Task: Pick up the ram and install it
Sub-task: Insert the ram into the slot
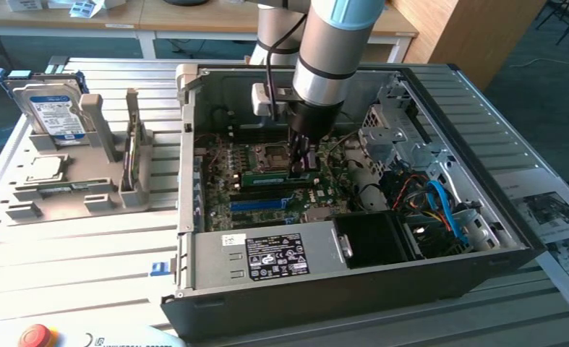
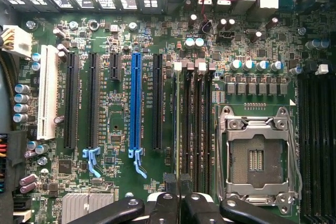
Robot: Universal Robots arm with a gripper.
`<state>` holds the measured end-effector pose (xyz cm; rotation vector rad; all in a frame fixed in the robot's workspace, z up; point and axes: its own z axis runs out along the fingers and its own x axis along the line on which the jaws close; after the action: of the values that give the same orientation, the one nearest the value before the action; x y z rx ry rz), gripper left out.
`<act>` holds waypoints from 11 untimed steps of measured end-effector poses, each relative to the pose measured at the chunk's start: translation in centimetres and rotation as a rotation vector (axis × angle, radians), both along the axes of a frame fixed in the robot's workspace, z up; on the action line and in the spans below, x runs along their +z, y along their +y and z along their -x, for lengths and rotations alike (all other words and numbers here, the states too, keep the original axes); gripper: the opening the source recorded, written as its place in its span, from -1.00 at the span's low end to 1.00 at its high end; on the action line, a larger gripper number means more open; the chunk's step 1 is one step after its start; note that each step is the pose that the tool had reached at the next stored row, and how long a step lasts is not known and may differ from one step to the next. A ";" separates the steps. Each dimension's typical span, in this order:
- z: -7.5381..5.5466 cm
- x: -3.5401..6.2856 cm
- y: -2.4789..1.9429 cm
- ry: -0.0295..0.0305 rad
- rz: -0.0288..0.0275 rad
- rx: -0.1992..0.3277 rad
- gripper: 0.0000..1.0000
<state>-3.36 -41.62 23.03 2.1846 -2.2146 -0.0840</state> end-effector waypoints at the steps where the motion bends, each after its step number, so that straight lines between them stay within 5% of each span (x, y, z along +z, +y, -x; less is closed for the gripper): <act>1: 0.0 0.00 0.00 0.0000 -0.0001 0.000 -0.76; 11: 0.0 0.35 0.00 0.0000 -0.0001 0.000 -0.76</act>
<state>-3.36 -41.62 23.37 2.1842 -2.2151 -0.0841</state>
